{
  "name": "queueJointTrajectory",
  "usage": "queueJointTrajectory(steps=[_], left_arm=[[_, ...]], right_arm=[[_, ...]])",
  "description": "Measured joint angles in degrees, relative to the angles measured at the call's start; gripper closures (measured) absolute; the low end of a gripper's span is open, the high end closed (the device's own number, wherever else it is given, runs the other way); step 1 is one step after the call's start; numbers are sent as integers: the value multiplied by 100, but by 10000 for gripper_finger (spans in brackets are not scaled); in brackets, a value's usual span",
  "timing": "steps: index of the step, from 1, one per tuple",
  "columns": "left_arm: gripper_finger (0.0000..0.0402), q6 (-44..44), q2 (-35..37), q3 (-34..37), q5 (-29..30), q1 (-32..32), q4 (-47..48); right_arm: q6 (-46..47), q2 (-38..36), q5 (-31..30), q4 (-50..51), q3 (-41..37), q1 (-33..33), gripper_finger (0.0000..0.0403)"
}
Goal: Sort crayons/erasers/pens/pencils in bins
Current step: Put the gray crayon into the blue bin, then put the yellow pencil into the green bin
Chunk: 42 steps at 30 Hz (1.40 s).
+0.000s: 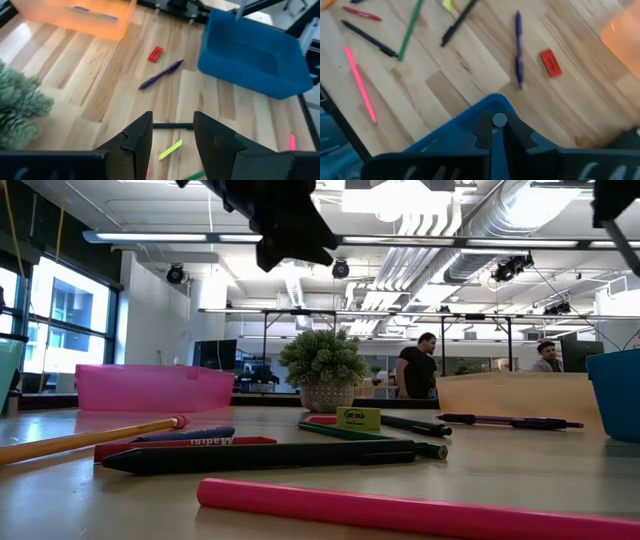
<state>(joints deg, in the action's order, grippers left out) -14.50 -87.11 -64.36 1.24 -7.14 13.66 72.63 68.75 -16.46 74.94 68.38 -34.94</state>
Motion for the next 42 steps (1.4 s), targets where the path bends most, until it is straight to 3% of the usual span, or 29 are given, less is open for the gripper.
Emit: queueJointTrajectory(steps=[6,16,23,30,42], left_arm=[[272,-48,0,0,96,-2,177],[272,-430,0,0,97,-2,457],[272,-960,0,0,157,140,1287],[272,-1693,0,0,426,386,2083],[272,-3421,0,0,400,970,2829]], right_arm=[[893,-4,165,-127,-471,-410,398],[1315,-6,903,-2342,-1677,-726,398],[1614,-7,1377,-3727,-2438,-724,398],[2140,-4,1798,-4253,-2944,-721,394],[2246,-4,1846,-4193,-2992,-708,298]])
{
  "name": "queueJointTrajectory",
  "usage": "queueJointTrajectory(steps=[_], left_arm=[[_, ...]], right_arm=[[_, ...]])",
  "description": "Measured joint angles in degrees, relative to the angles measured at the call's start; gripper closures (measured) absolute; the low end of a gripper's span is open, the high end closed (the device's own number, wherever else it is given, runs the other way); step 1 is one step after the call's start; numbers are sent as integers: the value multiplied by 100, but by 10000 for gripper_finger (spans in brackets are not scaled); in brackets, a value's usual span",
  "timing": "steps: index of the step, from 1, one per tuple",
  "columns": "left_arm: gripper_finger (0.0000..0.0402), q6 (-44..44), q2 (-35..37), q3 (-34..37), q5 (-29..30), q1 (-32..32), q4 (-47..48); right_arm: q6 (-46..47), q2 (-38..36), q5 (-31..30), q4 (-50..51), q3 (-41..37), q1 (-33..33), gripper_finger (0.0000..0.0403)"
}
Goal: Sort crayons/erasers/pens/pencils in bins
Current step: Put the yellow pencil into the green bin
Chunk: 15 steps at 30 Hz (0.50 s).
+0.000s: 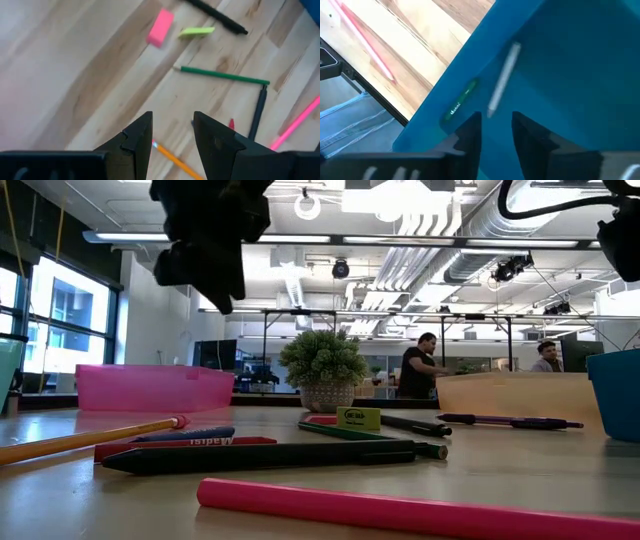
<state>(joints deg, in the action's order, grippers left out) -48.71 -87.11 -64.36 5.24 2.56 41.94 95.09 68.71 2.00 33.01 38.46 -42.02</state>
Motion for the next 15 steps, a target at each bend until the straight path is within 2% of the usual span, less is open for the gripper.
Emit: queueJointTrajectory(steps=[7,15], left_arm=[[267,-1273,0,0,-14,134,380],[249,-2011,-183,-3,-67,285,663]], right_arm=[[-4,-224,-107,-36,0,0,275],[-119,-969,-1083,-79,1,2,275]])
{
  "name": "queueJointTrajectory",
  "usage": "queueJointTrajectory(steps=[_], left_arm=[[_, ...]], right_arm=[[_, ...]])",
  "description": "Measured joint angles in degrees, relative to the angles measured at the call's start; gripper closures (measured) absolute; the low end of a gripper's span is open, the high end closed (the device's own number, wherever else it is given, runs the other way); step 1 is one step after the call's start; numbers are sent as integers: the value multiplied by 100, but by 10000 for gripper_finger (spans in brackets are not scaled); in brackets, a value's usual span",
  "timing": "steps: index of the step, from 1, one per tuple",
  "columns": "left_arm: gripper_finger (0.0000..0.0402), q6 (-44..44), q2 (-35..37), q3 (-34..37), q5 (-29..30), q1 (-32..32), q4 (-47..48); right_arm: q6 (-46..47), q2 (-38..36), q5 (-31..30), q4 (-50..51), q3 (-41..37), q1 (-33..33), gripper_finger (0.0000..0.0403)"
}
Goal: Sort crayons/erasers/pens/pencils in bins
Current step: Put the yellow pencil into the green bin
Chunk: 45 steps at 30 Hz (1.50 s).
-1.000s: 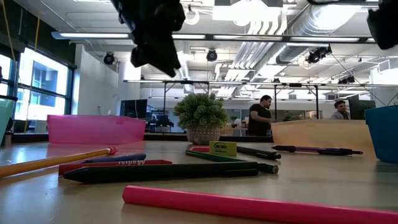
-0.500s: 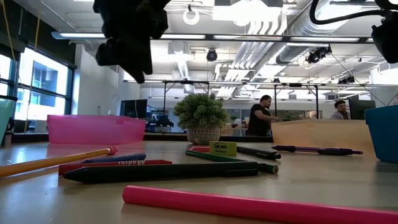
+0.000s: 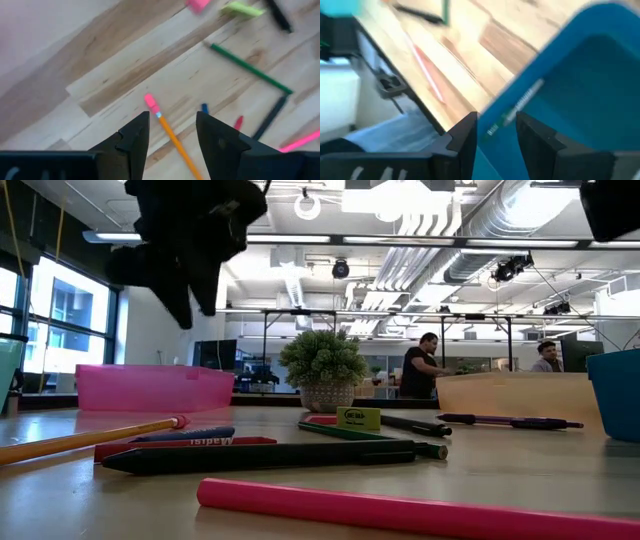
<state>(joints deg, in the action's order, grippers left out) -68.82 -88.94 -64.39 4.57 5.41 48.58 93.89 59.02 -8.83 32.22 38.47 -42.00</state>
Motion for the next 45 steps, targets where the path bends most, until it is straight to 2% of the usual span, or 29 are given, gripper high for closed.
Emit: queueJointTrajectory(steps=[4,9,13,23,34,38,45], left_arm=[[245,-181,-116,-10,-83,59,-74],[245,-460,-403,0,-243,76,-82],[245,-606,-760,4,-266,109,-151],[245,-893,-1550,5,-457,113,-356],[249,-1119,-1975,-21,-542,111,-469],[279,-1158,-1983,-16,-478,111,-446],[355,-1103,-1974,-10,-394,115,-560]], right_arm=[[-129,-441,-679,-50,1,0,274],[-818,-917,-1844,-317,5,53,274],[-1632,-1186,-2245,-487,17,248,274],[-3365,-1254,-2000,-343,509,792,274],[-3591,-1248,-1427,94,573,1116,274],[-3618,-1249,-1401,153,573,1126,274],[-3756,-1250,-1384,190,573,1126,274]])
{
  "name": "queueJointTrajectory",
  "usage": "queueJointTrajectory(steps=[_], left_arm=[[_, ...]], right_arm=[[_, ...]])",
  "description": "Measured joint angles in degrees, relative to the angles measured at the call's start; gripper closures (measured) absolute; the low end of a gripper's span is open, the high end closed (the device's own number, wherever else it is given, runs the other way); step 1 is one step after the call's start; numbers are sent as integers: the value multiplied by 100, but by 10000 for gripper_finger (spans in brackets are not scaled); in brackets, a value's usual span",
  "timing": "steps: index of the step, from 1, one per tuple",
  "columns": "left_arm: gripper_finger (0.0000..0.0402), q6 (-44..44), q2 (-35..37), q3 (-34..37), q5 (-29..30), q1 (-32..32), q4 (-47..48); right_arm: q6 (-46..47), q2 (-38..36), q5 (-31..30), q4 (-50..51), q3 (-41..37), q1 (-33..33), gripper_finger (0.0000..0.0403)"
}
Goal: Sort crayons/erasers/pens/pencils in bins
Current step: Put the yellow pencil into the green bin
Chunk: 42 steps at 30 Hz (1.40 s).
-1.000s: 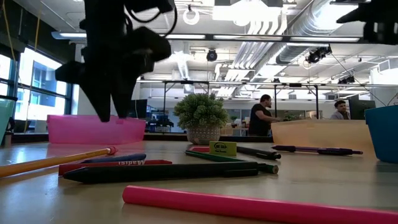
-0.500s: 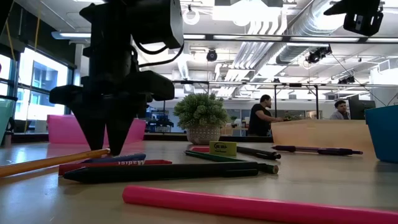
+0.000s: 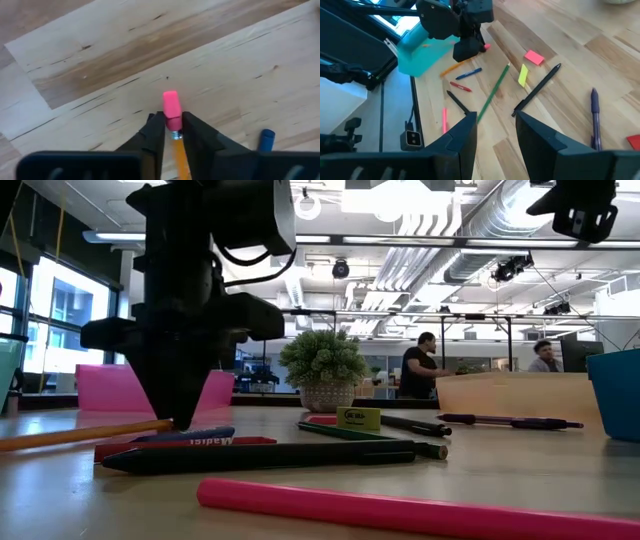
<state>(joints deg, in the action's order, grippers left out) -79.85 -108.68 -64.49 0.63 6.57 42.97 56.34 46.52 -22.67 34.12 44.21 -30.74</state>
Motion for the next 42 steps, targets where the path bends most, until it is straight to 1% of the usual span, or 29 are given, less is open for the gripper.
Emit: queueJointTrajectory(steps=[5,13,15,19,23,26,29,33,37,42], left_arm=[[387,122,0,0,6,0,7],[387,446,166,23,29,0,-35],[388,498,266,41,136,-2,-36],[388,568,704,33,291,-66,-70],[388,844,1212,31,349,-191,-62],[388,1138,1727,24,343,-294,14],[388,1340,2277,24,346,-366,408],[389,1228,3013,21,438,-323,1201],[389,735,3538,16,543,-40,1996],[389,-64,3724,16,629,610,2799]], right_arm=[[-4,0,-1,3,0,0,274],[11,0,-65,3,0,0,274],[13,1,-119,2,0,0,274],[27,2,-138,-1,0,0,274],[56,2,-248,-2,0,0,274],[70,2,-342,-1,0,0,274],[175,1,-385,3,0,0,274],[283,2,-384,30,0,2,274],[321,2,-617,36,0,2,274],[425,2,-1020,36,0,66,274]])
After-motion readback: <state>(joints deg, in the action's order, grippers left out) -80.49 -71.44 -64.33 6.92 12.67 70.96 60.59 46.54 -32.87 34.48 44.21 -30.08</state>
